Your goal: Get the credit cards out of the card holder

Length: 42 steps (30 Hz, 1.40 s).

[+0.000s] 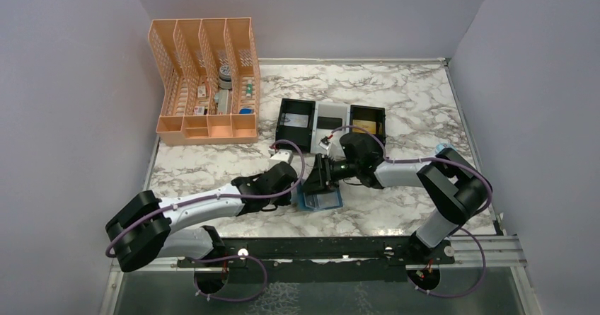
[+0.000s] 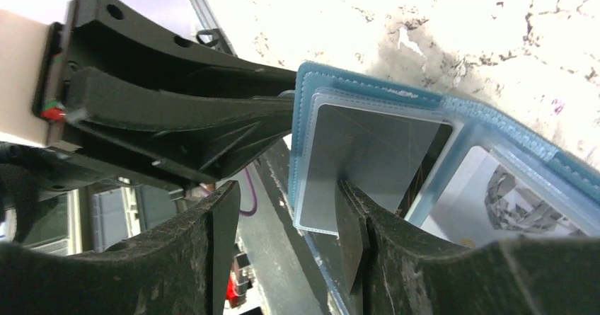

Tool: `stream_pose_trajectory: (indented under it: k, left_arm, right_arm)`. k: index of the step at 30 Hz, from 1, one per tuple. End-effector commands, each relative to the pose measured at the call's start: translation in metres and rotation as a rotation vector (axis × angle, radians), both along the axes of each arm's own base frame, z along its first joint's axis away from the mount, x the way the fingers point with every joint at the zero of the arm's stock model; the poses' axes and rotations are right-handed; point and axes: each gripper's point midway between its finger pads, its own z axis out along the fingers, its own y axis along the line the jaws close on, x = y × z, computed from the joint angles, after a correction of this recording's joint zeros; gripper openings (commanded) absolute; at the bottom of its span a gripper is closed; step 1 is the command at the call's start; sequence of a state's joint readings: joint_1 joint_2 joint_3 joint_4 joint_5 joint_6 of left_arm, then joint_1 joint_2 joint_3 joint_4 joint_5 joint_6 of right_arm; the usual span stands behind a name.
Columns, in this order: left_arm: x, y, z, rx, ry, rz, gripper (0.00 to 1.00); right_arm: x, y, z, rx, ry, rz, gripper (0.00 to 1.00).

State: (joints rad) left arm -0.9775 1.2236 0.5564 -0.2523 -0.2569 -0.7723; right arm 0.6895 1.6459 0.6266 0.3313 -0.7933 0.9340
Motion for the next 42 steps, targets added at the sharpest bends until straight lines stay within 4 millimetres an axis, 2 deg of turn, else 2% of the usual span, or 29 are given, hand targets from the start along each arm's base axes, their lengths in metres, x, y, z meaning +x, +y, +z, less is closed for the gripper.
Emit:
stream_pose_trajectory:
  k: [1, 7, 10, 14, 19, 22, 24, 30, 34, 39, 42]
  left_arm:
    - [0.003, 0.008, 0.012, -0.002, -0.033, 0.056, 0.28]
    - [0.002, 0.012, 0.022, -0.021, -0.037, 0.085, 0.37]
    - [0.0, 0.015, 0.026, -0.035, -0.038, 0.099, 0.41]
    - [-0.005, 0.016, 0.033, -0.062, -0.028, 0.098, 0.5]
    - [-0.014, 0.008, 0.045, -0.131, 0.0, 0.058, 0.5]
    - [-0.024, 0.003, 0.054, -0.187, 0.029, 0.03, 0.51]
    - [-0.033, 0.002, 0.058, -0.22, 0.046, 0.0, 0.55]
    - [-0.048, 0.01, 0.071, -0.265, 0.05, -0.047, 0.63]
    - [-0.055, 0.011, 0.076, -0.301, 0.059, -0.061, 0.63]
    - [-0.059, 0.013, 0.081, -0.337, 0.053, -0.069, 0.65]
    - [-0.055, 0.012, 0.09, -0.362, 0.022, -0.059, 0.69]
  right_arm:
    - [0.004, 0.003, -0.015, -0.071, -0.028, 0.012, 0.51]
    - [0.003, 0.005, -0.044, -0.216, -0.07, 0.03, 0.45]
    - [0.004, 0.005, -0.047, -0.249, -0.084, 0.026, 0.46]
    - [0.012, 0.006, -0.027, -0.231, -0.148, 0.001, 0.5]
    - [0.015, 0.002, -0.001, -0.194, -0.219, -0.043, 0.51]
    - [0.018, -0.009, 0.005, -0.233, -0.253, -0.087, 0.51]
    - [0.017, -0.019, 0.006, -0.258, -0.271, -0.111, 0.51]
    - [0.01, -0.039, 0.016, -0.262, -0.326, -0.17, 0.52]
    - [0.004, -0.051, 0.016, -0.293, -0.328, -0.18, 0.52]
    - [0.006, -0.066, 0.018, -0.338, -0.363, -0.23, 0.52]
    - [0.009, -0.071, 0.021, -0.359, -0.378, -0.251, 0.5]
